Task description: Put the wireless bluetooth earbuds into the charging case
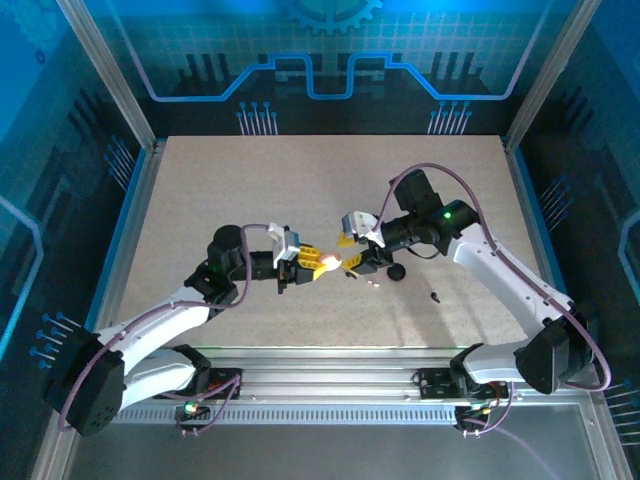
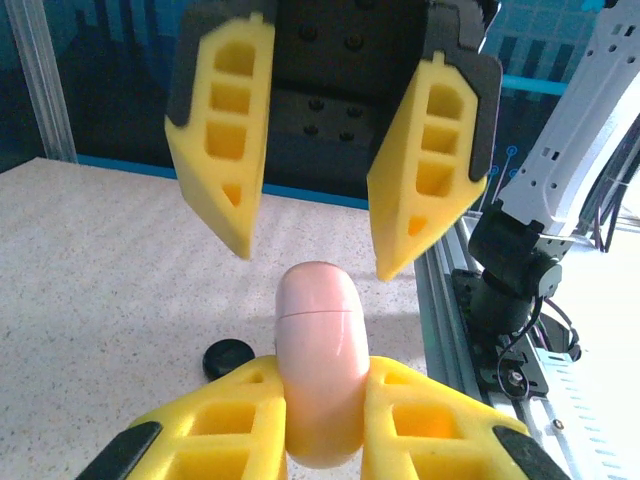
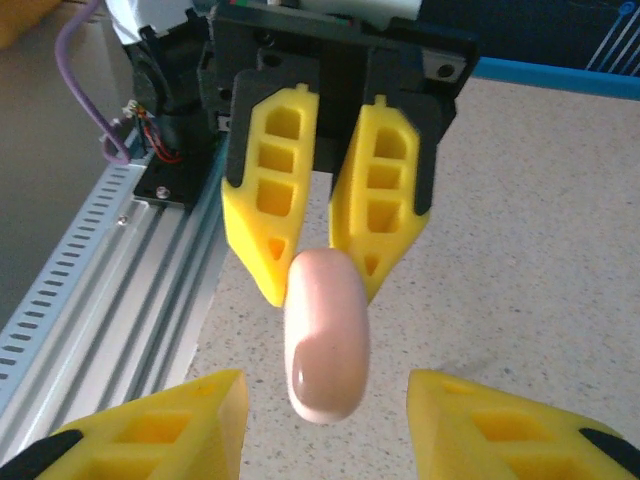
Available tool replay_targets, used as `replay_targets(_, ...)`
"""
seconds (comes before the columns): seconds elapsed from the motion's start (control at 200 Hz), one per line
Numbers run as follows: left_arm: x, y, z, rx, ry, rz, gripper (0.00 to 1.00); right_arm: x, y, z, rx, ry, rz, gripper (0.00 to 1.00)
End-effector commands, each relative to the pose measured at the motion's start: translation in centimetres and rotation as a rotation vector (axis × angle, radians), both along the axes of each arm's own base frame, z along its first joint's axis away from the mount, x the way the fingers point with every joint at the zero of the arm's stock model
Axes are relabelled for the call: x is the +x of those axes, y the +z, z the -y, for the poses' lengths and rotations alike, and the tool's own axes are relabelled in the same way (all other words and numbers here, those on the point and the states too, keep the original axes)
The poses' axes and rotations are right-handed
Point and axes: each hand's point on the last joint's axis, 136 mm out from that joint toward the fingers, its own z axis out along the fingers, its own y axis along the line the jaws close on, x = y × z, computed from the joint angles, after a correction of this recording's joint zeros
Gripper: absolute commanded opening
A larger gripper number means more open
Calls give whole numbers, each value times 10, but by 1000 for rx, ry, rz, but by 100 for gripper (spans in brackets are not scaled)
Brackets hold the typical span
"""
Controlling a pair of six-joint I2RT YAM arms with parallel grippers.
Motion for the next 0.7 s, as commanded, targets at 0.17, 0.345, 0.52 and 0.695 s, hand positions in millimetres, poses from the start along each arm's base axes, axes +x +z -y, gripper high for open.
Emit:
replay_targets(0.17, -5, 24, 4, -69, -39, 51, 12, -10, 0, -6, 47, 65, -113, 43)
replay_targets(0.345, -3, 24, 5, -79, -39, 49, 11, -11, 5, -6, 57, 76, -102, 35)
replay_targets(0.52, -1, 23, 5, -77, -33, 47, 11, -14, 12, -6, 67, 87, -94, 25)
replay_targets(0.695, 2, 20, 5, -70, -19, 48, 19, -15, 18, -4, 60, 79, -71, 14)
